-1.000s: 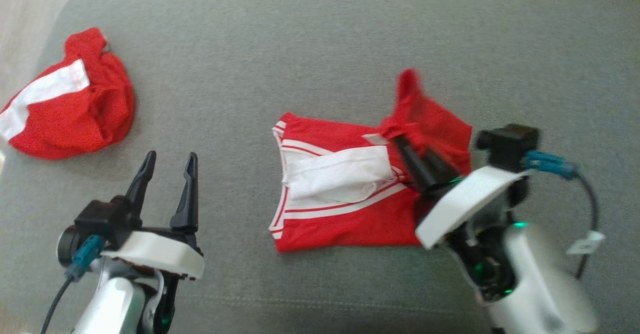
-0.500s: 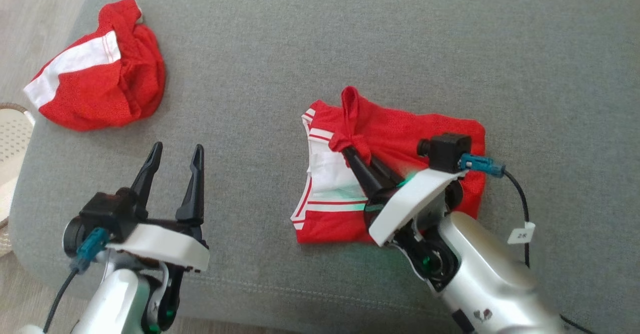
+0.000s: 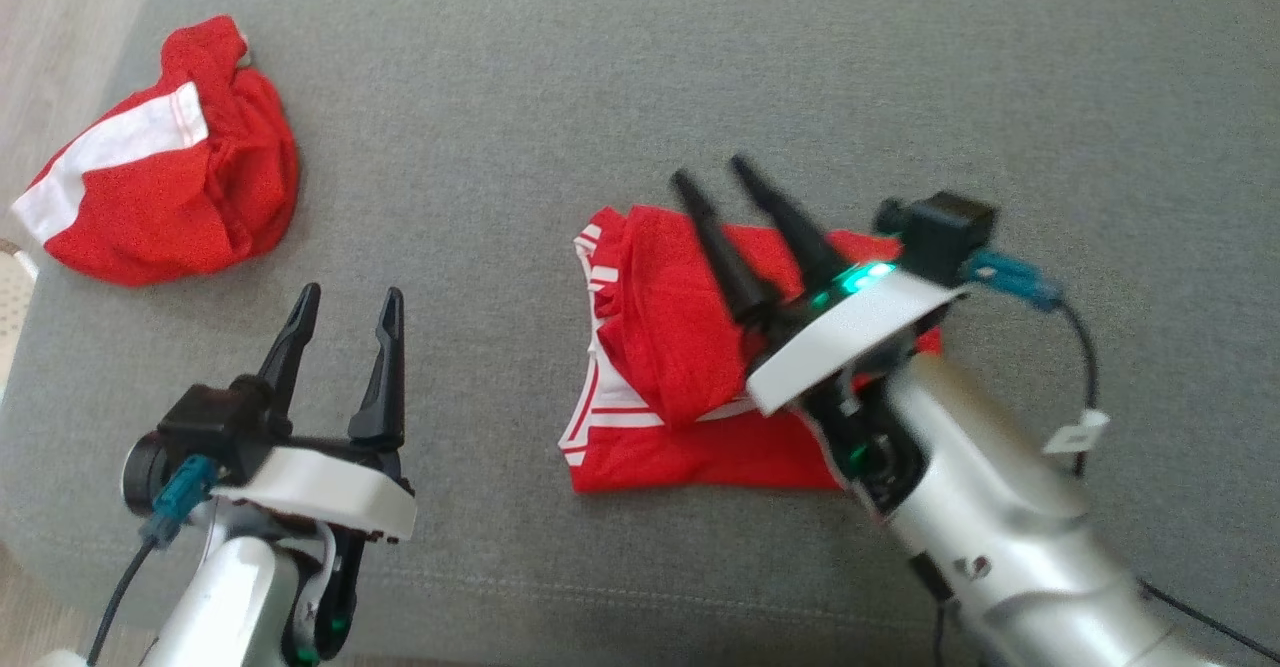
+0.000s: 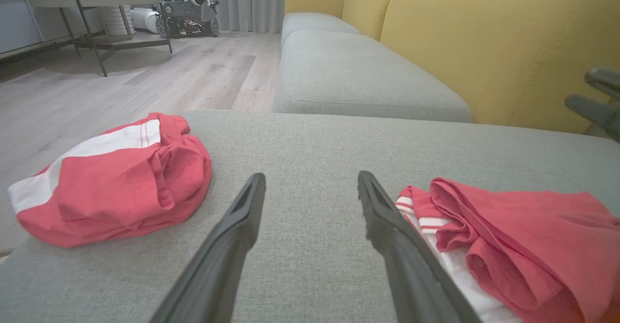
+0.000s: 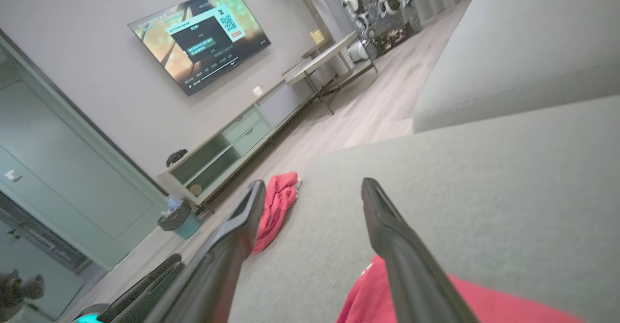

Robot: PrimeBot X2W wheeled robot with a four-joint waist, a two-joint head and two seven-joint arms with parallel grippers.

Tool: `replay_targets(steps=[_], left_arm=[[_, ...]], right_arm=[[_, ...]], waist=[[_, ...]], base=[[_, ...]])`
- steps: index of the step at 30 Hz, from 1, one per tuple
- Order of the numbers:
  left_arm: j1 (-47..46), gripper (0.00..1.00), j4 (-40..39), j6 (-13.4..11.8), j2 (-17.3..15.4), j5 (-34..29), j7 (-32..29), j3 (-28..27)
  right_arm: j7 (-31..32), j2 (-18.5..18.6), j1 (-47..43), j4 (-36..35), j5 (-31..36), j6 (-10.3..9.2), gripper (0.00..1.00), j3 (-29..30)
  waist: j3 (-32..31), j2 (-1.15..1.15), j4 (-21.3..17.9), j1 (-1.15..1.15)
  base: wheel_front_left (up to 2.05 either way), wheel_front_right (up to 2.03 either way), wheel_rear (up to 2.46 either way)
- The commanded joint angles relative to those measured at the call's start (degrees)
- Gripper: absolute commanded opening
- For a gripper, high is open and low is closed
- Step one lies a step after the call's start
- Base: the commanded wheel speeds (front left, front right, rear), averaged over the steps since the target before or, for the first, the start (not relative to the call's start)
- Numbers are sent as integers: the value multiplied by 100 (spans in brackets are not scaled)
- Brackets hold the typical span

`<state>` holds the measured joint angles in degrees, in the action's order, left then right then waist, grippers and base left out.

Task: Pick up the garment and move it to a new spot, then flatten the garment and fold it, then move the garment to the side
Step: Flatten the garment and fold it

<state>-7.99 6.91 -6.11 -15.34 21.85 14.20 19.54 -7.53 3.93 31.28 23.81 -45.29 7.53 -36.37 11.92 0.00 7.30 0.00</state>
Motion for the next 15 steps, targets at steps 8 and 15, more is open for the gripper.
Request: replay_targets(steps=[8,15], left_arm=[[-7,100,-226,-131,-208,7,44,-329],[145,100,-356,-236,-295,18,3,-384]], right_arm=[[73,323,-495,-784,1137,-4,100,1650],[707,585,-1596,-1719,2233,-4,100,3120]], waist=[[-181,0,-208,0],[-305,0,-331,0]], base=[[0,0,0],[0,0,0]])
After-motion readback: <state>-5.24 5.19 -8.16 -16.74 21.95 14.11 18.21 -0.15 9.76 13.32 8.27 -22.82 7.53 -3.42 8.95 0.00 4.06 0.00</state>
